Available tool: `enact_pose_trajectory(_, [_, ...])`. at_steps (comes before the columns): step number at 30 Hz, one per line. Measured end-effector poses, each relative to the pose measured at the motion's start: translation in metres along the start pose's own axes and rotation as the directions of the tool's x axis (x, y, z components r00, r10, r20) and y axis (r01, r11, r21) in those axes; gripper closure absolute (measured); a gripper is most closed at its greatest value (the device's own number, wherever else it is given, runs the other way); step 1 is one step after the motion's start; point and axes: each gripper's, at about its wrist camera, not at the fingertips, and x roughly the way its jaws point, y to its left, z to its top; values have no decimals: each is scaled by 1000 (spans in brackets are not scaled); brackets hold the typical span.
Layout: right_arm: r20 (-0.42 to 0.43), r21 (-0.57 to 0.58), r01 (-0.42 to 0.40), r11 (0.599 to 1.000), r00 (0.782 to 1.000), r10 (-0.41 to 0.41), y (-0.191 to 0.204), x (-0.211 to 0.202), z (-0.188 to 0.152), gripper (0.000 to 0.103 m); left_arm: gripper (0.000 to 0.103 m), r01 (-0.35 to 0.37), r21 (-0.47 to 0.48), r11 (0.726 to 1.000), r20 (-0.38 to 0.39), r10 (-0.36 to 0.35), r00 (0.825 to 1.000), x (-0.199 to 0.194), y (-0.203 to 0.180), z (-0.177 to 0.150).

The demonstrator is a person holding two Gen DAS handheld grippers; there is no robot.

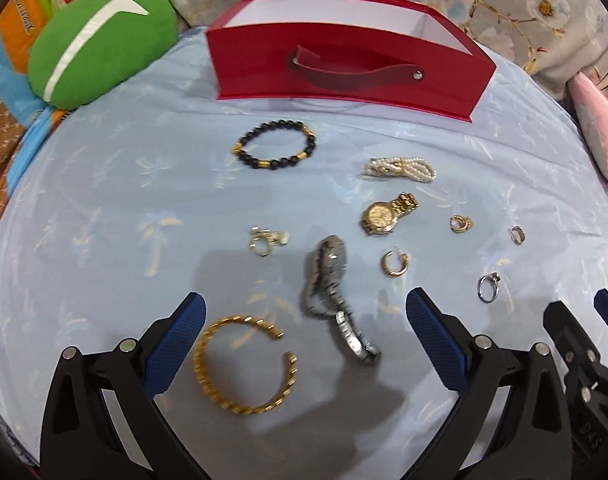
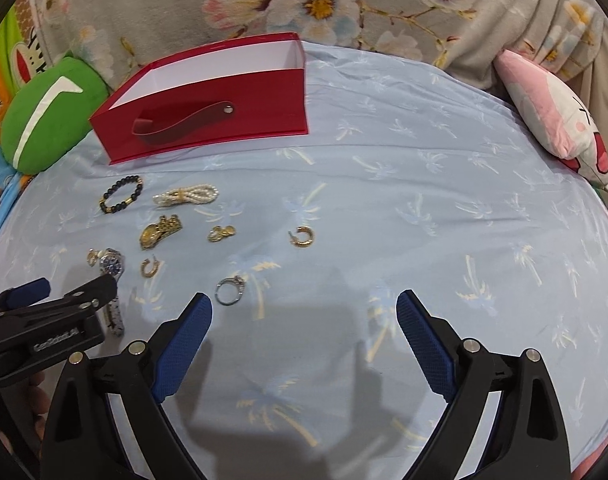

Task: Organize jewelry
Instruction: 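Grasp the silver watch with the left tool while the right tool grasps the gold watch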

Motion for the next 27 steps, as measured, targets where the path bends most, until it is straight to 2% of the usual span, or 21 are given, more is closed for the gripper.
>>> enact_pose_trajectory(5, [-6, 30, 15, 999, 1000, -15, -14, 4, 1, 12, 26, 16, 5, 1000, -37, -16, 999, 17, -6, 2])
enact_pose_trajectory(6, [-7, 37, 15, 999, 1000, -15, -16, 4, 1, 12, 33, 20, 6, 1000, -43, -20, 999, 19, -6, 3])
enact_pose_trajectory(11, [-6, 35, 2, 999, 1000, -2, -14, 6, 2, 12, 52, 39, 5, 999, -33, -39, 999, 17, -1, 4])
enact_pose_trajectory(13, [-2, 23, -12, 1000, 1000, 12, -9, 7, 4, 12, 71, 55, 3, 998, -29, -55, 998, 16, 2, 4])
enact_pose_trajectory(16, [6, 6, -40, 999, 999, 40, 0, 8, 9, 12, 91, 115, -21, 993, -35, -116, 993, 13, 10, 3])
enact_pose_trajectory(22, [2, -30, -111, 993, 994, 111, 24, 13, 18, 12, 95, 154, -37, 987, 11, -154, 988, -4, 27, 2])
enact_pose_trajectory(25, [-4, -67, -137, 988, 991, 137, 41, 18, 24, 19, 96, 163, -52, 985, 45, -160, 986, -19, 39, 4])
enact_pose_trajectory(27, [-17, -86, -166, 982, 986, 165, 53, 23, 27, 30, 96, 169, -70, 983, 69, -165, 984, -29, 48, 5])
